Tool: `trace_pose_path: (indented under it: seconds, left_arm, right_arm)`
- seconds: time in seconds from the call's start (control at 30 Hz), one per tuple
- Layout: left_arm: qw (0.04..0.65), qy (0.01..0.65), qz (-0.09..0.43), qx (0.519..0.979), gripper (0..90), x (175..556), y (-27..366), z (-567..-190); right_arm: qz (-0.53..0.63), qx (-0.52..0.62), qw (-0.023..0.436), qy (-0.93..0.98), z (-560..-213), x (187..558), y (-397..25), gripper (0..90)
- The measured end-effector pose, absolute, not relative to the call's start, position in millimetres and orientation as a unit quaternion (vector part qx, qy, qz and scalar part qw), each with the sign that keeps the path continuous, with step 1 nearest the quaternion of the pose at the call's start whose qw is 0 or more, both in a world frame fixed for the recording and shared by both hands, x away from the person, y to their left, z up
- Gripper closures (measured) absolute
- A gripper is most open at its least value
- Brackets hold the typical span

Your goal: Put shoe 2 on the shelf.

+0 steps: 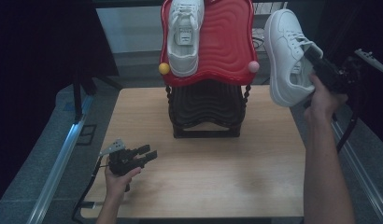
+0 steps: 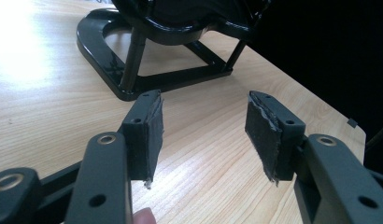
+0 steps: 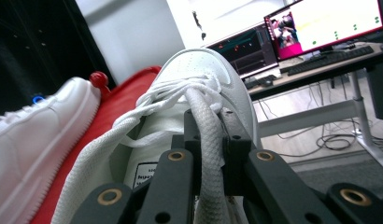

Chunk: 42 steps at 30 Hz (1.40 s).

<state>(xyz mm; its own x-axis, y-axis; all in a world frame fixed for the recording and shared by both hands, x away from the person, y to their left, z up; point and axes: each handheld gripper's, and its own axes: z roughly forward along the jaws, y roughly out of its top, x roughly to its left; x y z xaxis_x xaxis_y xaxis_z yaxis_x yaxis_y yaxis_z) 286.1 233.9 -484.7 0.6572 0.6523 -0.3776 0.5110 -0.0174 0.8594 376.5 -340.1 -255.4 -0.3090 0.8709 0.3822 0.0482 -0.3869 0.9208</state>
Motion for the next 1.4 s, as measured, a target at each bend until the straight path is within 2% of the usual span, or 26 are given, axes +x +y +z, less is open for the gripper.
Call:
trace_pose_path:
  seconds: [0.43,0.7,1.4]
  left_arm:
    - [0.574,0.404,0.068,0.709,47.0,278.7,240.3,-479.0]
    - [0.57,0.409,0.073,0.709,47.1,276.3,244.6,-479.8]
    - [0.58,0.411,0.069,0.7,47.1,274.2,251.3,-478.8]
  right_arm:
    - [0.687,0.497,0.305,0.434,-218.0,392.2,-323.2,83.6]
    - [0.701,0.475,0.302,0.438,-192.6,402.7,-294.5,83.5]
    - [0.708,0.461,0.295,0.446,-172.3,430.6,-224.7,83.2]
